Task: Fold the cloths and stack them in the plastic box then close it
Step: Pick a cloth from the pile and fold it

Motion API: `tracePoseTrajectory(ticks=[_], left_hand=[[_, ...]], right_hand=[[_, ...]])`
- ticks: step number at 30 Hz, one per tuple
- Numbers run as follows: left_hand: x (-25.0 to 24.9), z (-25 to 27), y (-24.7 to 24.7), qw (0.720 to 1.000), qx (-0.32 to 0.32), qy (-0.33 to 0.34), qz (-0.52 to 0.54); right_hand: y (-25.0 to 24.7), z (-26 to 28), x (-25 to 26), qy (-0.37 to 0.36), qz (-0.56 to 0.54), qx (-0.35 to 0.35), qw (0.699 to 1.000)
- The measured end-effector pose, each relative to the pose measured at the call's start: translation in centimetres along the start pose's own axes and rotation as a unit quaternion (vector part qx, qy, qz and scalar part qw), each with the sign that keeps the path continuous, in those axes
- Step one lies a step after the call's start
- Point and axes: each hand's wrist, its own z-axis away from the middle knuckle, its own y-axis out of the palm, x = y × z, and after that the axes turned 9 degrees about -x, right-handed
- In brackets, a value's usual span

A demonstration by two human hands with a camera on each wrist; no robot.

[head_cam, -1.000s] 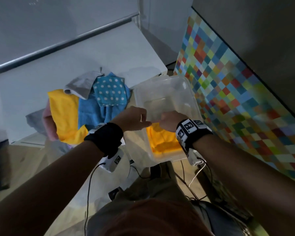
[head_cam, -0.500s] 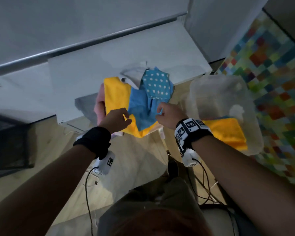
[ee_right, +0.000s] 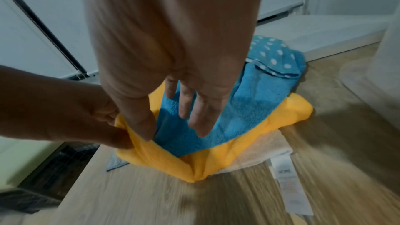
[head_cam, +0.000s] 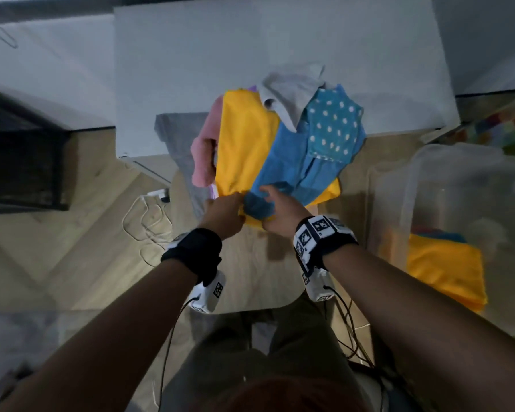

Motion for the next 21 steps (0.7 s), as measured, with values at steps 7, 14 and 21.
tracePoseTrajectory(ticks=[7,14,21], left_hand=[[-0.9,3.1,-1.0,0.999,-0.016,0.018,0.028],[-2.2,7.8,-3.7,0.992,0.042,-0.052,0.103],[-1.9,11.5,-8.6,0.978,0.029,-0.054,0.198]], right_hand=[[-0.1,-0.7,-0.2,-0.025,0.057,0.001,0.998],[0.3,1.5,0.7,-0.070,0.151,0.032,0.986],[-1.1,2.1,1.3,-0.088,0.221,-0.057,0.970]])
